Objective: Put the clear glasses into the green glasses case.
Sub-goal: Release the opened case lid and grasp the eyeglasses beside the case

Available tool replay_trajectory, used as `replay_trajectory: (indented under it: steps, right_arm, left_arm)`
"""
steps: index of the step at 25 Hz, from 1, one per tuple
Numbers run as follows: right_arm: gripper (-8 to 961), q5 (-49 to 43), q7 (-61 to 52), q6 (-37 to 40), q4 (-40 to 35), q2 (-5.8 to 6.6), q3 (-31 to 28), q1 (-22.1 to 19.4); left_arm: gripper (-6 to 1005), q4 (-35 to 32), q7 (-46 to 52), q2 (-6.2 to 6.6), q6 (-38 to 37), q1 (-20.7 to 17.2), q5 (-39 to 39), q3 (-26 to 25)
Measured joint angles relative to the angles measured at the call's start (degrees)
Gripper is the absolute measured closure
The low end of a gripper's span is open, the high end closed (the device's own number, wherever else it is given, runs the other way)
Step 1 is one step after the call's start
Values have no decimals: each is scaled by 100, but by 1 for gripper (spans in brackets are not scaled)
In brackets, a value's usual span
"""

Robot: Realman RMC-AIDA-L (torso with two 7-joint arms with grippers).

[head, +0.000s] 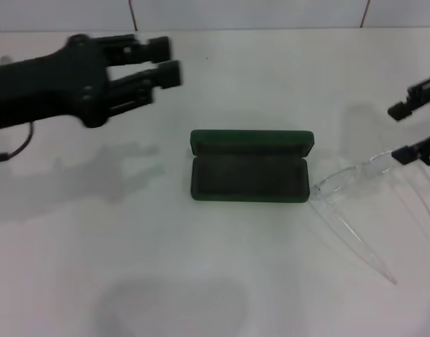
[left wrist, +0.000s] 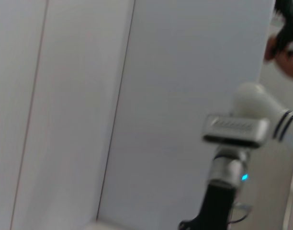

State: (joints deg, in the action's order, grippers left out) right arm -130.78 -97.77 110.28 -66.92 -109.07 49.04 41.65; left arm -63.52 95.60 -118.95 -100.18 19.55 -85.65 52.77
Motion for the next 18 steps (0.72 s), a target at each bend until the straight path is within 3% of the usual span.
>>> replay_trajectory:
  steps: [1, 4, 9, 15, 18]
  right_arm:
    - [217, -677, -209, 18, 36, 22, 271, 552]
    - [225, -1214, -247, 9, 127, -35, 514, 952]
    - [239, -1816, -163, -302, 683, -217, 1199, 1517]
    - [255, -2403, 60, -1014, 1135, -567, 1784, 1791]
    - [269, -2529, 108, -1320, 1324, -640, 2061, 1817]
  left_arm:
    - [587, 271, -230, 9, -151, -1, 59, -159]
    - [589, 951, -825, 46, -430, 23, 85, -512]
    - [592, 1468, -1267, 137, -465, 45, 13, -571]
    - [595, 1753, -1484, 166, -475, -2, 12, -590]
    - [596, 1879, -1606, 164, -477, -9, 1, -592]
